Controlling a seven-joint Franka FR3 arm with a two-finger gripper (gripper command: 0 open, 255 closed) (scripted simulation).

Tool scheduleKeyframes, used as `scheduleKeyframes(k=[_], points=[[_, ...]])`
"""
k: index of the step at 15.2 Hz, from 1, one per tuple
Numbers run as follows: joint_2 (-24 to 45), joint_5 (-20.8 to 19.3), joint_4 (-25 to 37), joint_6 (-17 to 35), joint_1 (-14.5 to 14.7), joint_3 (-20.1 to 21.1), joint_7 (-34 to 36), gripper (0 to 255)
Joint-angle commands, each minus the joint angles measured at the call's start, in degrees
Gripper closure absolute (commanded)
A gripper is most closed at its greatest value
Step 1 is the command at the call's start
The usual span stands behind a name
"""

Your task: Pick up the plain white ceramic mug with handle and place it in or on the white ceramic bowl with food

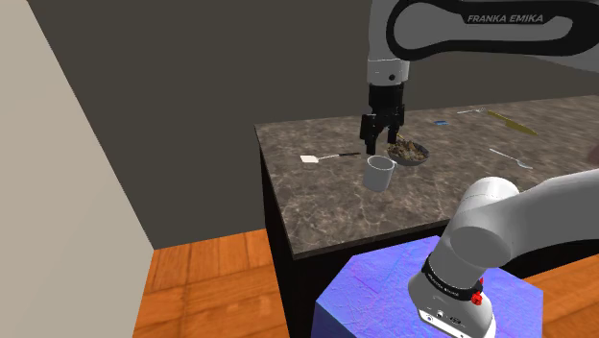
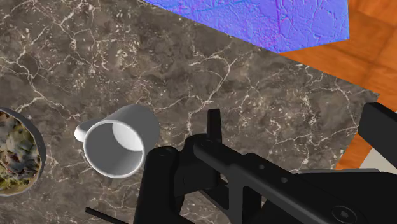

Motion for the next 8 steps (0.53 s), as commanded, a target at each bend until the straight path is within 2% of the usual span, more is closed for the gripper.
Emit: scheduleKeyframes(k=[1, 8], points=[[0.00, 0.00, 0.00, 0.00, 0.00, 0.00, 0.00, 0], [2.21, -5.94, -7.97, 12.69, -2.55, -6.42, -7.32, 0]])
